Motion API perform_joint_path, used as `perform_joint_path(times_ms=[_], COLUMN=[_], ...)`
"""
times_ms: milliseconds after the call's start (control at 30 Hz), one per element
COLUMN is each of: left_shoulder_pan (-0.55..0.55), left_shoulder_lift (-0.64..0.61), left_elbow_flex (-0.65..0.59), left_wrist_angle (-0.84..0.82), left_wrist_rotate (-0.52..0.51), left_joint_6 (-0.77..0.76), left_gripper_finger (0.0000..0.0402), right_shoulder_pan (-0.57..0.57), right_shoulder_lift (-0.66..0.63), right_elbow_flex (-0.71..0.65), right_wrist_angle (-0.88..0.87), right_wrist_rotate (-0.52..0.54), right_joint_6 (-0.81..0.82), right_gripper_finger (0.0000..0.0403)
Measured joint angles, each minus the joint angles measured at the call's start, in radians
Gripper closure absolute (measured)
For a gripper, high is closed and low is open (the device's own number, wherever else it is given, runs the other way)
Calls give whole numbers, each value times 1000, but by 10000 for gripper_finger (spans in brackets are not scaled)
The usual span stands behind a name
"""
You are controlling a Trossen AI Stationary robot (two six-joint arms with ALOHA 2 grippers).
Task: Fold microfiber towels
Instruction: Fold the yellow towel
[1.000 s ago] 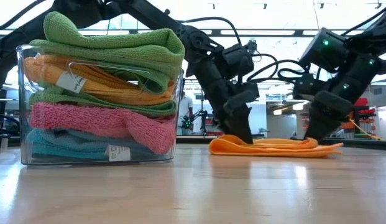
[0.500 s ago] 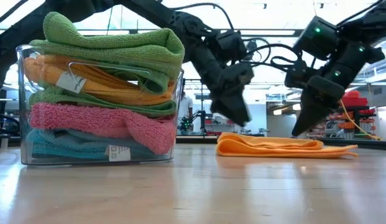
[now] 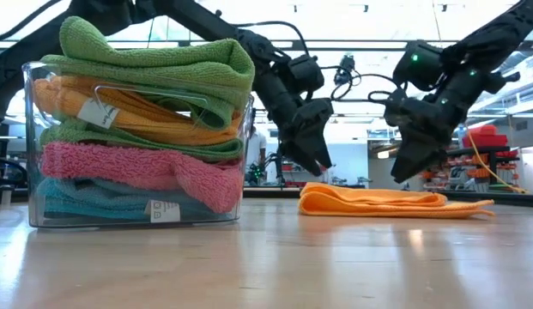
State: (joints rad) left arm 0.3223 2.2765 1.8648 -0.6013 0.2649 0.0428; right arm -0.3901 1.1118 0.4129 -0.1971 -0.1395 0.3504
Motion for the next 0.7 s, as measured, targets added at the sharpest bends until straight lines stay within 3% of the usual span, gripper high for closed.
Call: perform_joint_path(times_ms=[133, 300, 500, 700], left_shoulder_pan=[6, -1, -2, -2], left_shoulder_lift=[35, 76, 82, 82], left_elbow_flex=[-2, -2, -2, -2], left_wrist_angle=[4, 8, 16, -8], left_wrist_rotate=[41, 54, 55, 55], left_joint_6=[-4, 22, 62, 72], left_gripper_finger=[129, 138, 165, 209], right_shoulder_pan=[-84, -125, -124, -125], right_shoulder_lift=[11, 29, 108, 172], right_elbow_flex=[0, 0, -1, 6], right_wrist_angle=[-62, -134, -120, -104], right_wrist_rotate=[-77, -116, -125, -110], right_joint_6=[-31, -110, -168, -191], right_gripper_finger=[222, 189, 196, 235])
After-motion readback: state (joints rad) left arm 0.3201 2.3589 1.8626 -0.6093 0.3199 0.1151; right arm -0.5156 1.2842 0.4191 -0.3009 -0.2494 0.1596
